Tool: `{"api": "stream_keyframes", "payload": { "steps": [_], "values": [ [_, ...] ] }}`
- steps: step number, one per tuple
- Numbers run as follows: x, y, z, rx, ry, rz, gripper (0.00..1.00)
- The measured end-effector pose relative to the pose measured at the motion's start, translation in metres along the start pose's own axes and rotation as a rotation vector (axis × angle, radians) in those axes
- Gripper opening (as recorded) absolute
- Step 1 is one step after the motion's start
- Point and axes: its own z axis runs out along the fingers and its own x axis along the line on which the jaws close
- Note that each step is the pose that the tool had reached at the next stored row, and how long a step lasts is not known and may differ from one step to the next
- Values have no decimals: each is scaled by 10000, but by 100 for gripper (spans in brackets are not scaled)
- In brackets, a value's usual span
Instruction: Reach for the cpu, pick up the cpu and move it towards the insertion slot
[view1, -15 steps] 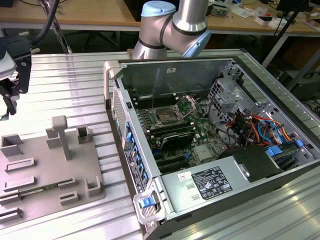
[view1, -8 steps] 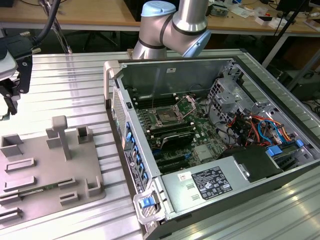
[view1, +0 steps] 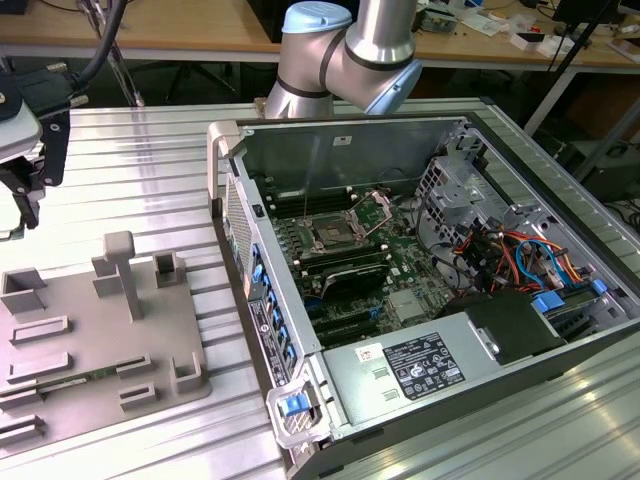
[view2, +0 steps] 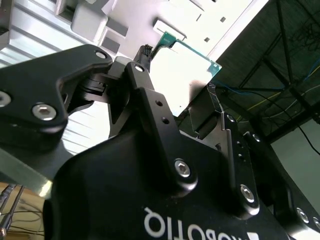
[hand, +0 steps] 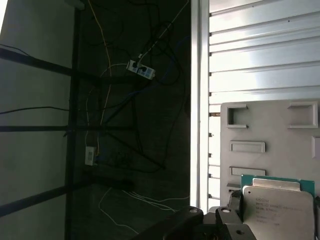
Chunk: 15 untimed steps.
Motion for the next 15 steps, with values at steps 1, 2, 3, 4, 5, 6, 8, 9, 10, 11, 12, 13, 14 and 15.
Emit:
{"api": "stream_keyframes", "payload": {
  "steps": [1,2,3,4,5,6,8,9,10,11,12,13,14,15],
  "values": [
    [-12,0,0,-1,0,1,55],
    [-21,0,-1,0,0,1,55],
    [-27,0,-1,-1,0,2,55],
    [-35,-1,-2,0,0,1,55],
    [-42,-1,-2,-1,0,0,55],
    [-52,-2,-2,0,0,1,55],
    [-63,-2,-3,0,0,1,55],
    [-72,-2,-4,1,1,1,55],
    [-77,-2,-3,0,0,1,55],
    [-80,-2,-3,0,0,2,55],
    [-90,-3,-4,0,0,1,55],
    [-98,-3,-4,0,0,0,55],
    [-104,-4,-5,0,0,0,55],
    [-117,-4,-6,0,1,1,55]
  ]
}}
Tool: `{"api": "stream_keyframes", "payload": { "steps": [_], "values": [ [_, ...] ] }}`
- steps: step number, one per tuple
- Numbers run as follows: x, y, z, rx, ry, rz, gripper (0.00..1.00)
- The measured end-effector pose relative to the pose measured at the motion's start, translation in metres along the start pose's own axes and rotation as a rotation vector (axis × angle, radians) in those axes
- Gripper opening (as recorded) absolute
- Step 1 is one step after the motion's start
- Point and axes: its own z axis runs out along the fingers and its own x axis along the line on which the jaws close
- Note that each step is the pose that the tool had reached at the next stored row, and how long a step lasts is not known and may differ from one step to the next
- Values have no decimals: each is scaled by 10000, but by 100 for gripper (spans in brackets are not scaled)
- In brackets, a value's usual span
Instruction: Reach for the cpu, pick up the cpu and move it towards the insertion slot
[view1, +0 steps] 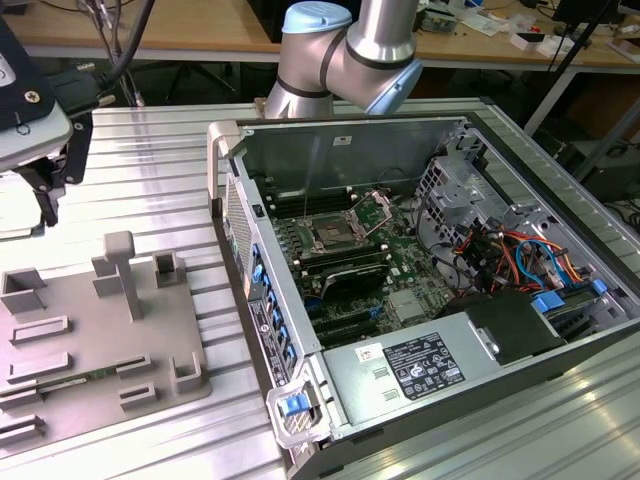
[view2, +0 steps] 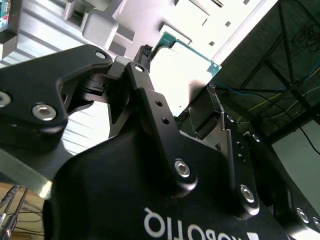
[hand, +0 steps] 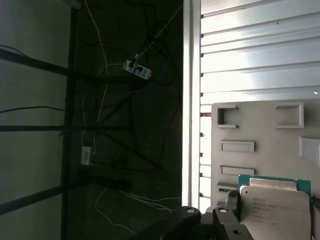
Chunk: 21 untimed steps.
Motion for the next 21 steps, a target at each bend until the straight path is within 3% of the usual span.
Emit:
{"api": "stream_keyframes", "payload": {
  "steps": [2,3,5,6,21],
  "values": [
    [-15,0,0,-1,0,0,55],
    [-155,-5,-7,0,0,1,55],
    [-252,-9,-11,0,-1,0,55],
    [-347,-12,-16,0,0,1,55],
    [-501,-18,-22,-1,-1,0,55]
  ]
}}
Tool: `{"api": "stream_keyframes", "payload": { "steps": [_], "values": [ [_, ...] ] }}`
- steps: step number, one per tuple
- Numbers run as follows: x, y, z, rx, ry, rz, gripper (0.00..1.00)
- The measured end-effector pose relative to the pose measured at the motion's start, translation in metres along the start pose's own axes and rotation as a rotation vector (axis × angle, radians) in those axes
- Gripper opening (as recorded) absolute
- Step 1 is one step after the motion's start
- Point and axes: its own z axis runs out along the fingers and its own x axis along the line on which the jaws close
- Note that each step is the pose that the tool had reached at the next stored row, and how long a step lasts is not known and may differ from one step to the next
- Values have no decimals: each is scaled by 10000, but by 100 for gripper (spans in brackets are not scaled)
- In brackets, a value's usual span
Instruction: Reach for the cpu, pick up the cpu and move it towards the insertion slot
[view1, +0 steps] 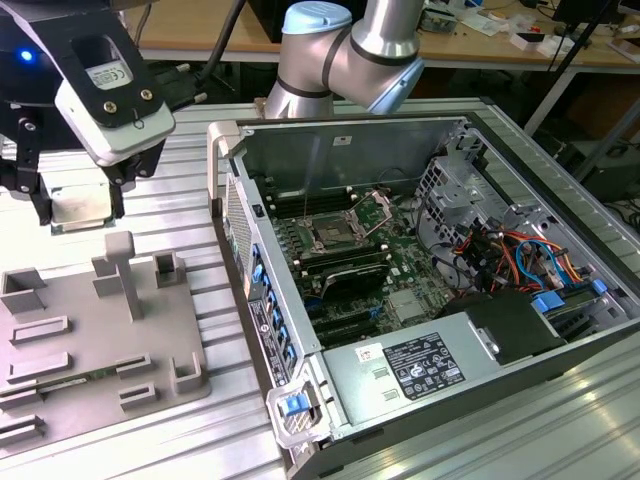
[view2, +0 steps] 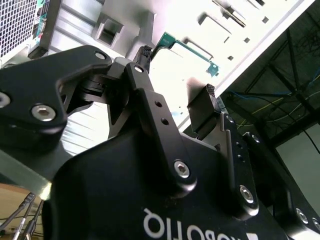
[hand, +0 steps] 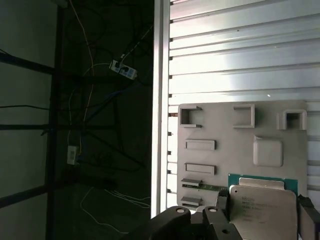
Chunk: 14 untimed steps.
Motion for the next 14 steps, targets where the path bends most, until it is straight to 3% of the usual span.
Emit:
{"api": "stream_keyframes", "payload": {
  "steps": [10,14],
  "values": [
    [-196,-7,-9,0,0,1,55],
    [-239,-8,-11,1,0,1,55]
  ]
}}
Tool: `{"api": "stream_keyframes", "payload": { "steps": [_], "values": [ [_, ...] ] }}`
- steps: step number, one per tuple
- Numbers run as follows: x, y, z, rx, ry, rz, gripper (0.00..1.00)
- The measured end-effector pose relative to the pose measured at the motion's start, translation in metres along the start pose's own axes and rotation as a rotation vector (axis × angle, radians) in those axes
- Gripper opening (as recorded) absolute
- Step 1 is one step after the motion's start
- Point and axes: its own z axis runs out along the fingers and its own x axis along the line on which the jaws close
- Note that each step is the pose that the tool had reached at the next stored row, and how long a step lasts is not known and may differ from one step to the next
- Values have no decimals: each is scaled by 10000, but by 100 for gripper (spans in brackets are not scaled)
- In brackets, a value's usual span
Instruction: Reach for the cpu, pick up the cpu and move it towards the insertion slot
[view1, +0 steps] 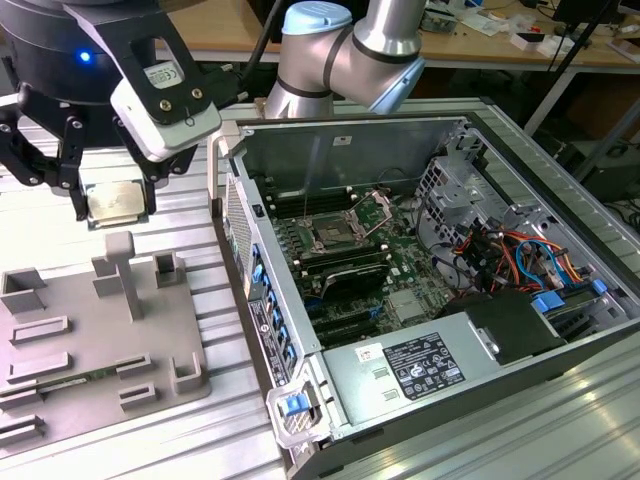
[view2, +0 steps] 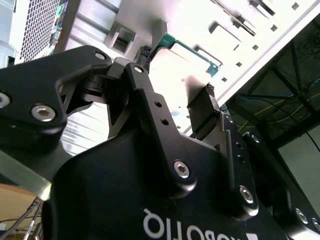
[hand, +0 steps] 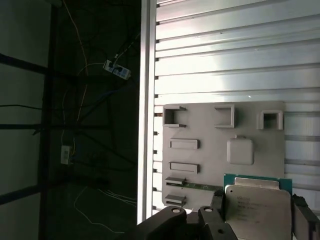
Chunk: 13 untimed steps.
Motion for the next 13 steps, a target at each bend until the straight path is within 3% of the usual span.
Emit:
{"api": "stream_keyframes", "payload": {
  "steps": [13],
  "values": [
    [-153,-5,-7,0,1,0,55]
  ]
}}
